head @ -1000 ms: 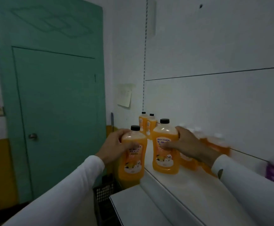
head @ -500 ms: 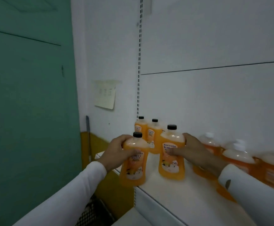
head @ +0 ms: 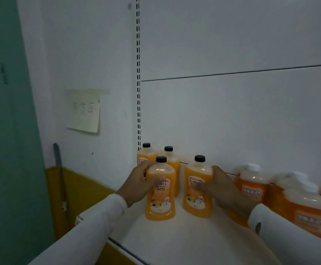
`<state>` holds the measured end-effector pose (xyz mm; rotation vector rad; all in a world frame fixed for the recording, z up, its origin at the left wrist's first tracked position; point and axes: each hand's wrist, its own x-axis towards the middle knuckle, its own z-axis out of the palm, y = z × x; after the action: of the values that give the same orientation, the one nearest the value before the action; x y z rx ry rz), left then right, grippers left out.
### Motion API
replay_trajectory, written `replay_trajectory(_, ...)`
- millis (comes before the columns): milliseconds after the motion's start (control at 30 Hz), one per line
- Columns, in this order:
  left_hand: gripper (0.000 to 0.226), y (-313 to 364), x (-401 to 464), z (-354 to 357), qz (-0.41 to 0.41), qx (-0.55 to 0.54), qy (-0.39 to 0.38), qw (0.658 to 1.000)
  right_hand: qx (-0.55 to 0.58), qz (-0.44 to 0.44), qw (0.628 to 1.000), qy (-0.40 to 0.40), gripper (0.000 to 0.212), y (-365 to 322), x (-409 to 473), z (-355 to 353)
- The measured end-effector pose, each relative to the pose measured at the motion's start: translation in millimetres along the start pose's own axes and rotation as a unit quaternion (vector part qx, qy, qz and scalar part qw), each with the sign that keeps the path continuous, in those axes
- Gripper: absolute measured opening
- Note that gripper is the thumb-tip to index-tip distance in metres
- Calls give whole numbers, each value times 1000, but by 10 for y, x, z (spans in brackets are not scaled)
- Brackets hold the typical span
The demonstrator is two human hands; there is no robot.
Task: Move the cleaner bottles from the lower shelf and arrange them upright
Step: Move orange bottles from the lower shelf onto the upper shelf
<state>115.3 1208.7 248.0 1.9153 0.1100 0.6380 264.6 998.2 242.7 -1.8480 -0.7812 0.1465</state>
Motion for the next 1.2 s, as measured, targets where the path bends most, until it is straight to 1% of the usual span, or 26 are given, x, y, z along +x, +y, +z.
replay_trajectory(67,46,-74,154,-26,6,-2,-25,1000,15,-5,1000,2,39,88,94,33)
replay_trajectory(167,46,-177,325,-61,20,-4,-43,999,40,4,999,18,58,155,218,88)
replay_trajectory(267,49,-234,413,-113,27,-8,-74,997,22,9,1000,18,61,196,308,147)
replay_trajectory(333,50,-253,464,-149,32,-9,-95,995,28,16,999,24,68,202,346,176)
replay_trajectory(500,47,-325,597,-198,45,-17,-111,993,-8,22,999,43,66,163,389,245)
replay_trajectory(600,51,-377,649,-250,50,-29,-129,990,-11,40,998,47,75,152,383,255)
replay_trajectory(767,60,-386,680,-310,42,-19,-164,985,-43,58,995,75,70,92,342,287)
replay_trajectory(867,66,-361,643,-392,45,38,-184,981,-94,81,988,87,70,-14,284,305)
replay_trajectory(900,63,-353,626,-420,53,58,-188,979,-120,89,985,91,72,-56,256,304)
replay_trajectory(967,47,-298,568,-490,73,94,-181,976,-181,104,972,104,81,-177,162,300)
replay_trajectory(1033,37,-224,462,-564,84,155,-143,974,-234,108,959,121,89,-339,16,296)
replay_trajectory(1067,31,-193,391,-597,84,194,-122,970,-258,107,952,127,90,-421,-71,300)
replay_trajectory(1100,25,-178,319,-624,87,236,-107,962,-283,104,944,131,87,-497,-164,305)
replay_trajectory(1133,24,-166,244,-640,87,280,-100,951,-310,99,936,131,81,-569,-265,312)
replay_trajectory(1200,30,-164,103,-622,87,334,-119,931,-348,96,923,130,71,-699,-488,310)
